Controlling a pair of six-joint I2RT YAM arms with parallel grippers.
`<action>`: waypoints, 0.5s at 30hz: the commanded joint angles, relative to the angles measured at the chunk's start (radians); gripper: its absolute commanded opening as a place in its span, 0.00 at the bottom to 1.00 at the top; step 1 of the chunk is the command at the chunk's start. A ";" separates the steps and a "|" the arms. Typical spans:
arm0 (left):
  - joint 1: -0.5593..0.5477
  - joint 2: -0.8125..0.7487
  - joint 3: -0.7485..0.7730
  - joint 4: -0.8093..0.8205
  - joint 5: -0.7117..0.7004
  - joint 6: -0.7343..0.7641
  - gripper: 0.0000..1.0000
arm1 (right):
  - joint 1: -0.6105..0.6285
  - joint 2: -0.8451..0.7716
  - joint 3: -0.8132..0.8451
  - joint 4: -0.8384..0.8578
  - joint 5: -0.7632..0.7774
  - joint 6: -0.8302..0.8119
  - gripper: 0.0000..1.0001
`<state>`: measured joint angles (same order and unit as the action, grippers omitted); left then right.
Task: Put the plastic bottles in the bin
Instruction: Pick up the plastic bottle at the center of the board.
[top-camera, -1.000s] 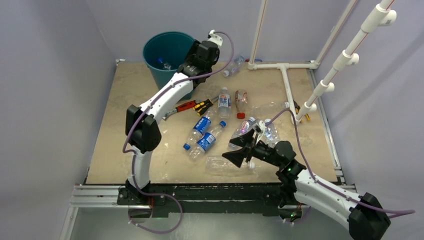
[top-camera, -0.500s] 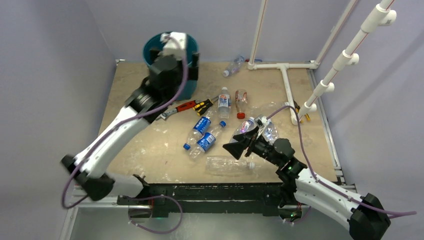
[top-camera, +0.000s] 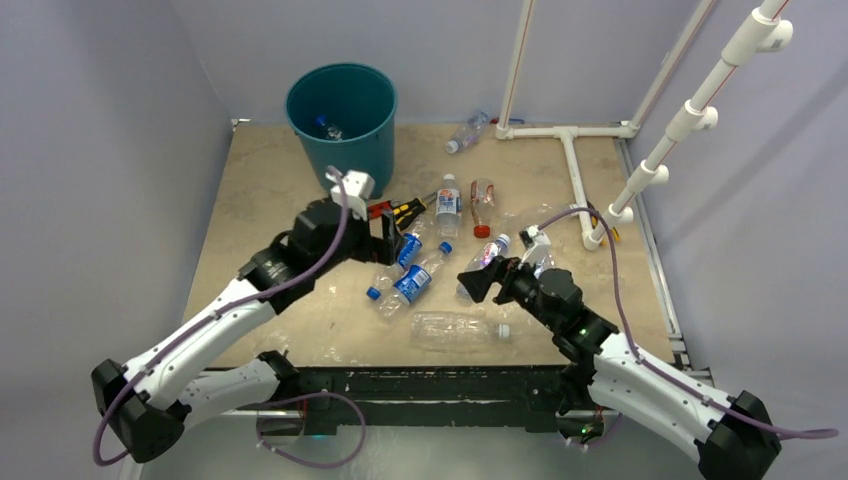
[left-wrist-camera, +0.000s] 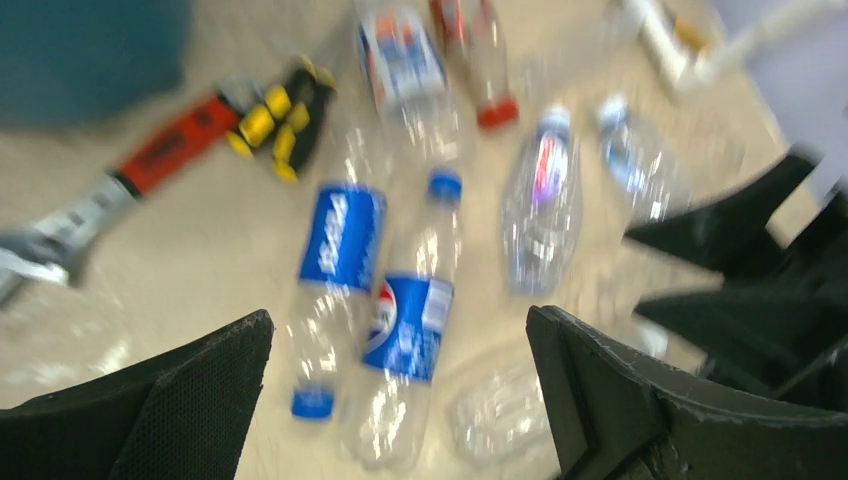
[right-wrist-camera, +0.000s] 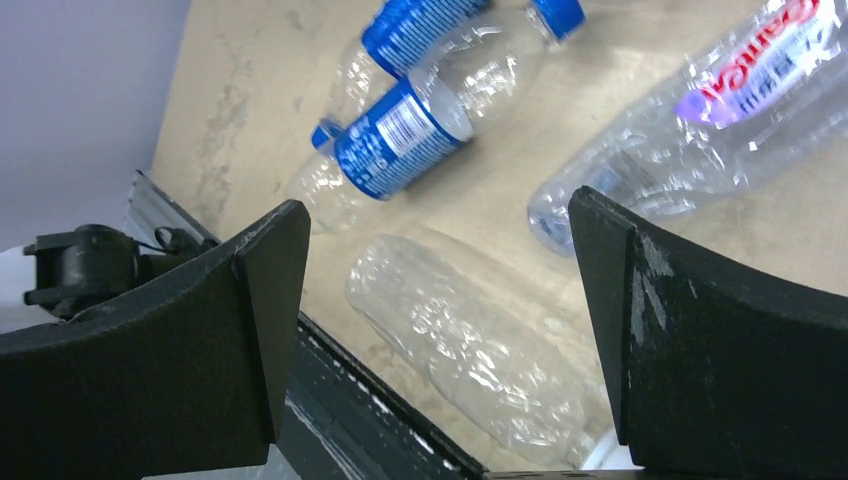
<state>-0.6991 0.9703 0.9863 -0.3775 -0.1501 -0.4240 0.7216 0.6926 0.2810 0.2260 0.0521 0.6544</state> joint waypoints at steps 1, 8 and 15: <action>-0.089 0.022 -0.084 -0.004 0.132 -0.038 0.99 | -0.002 -0.081 0.029 -0.156 0.062 0.049 0.99; -0.633 0.194 -0.010 -0.054 -0.317 0.119 0.99 | -0.002 -0.373 0.005 -0.268 0.096 0.121 0.99; -0.752 0.299 -0.050 0.042 -0.408 0.282 0.99 | -0.002 -0.515 -0.002 -0.335 0.151 0.133 0.98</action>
<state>-1.4570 1.2533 0.9478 -0.4152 -0.4400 -0.2527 0.7204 0.2157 0.2817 -0.0441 0.1585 0.7639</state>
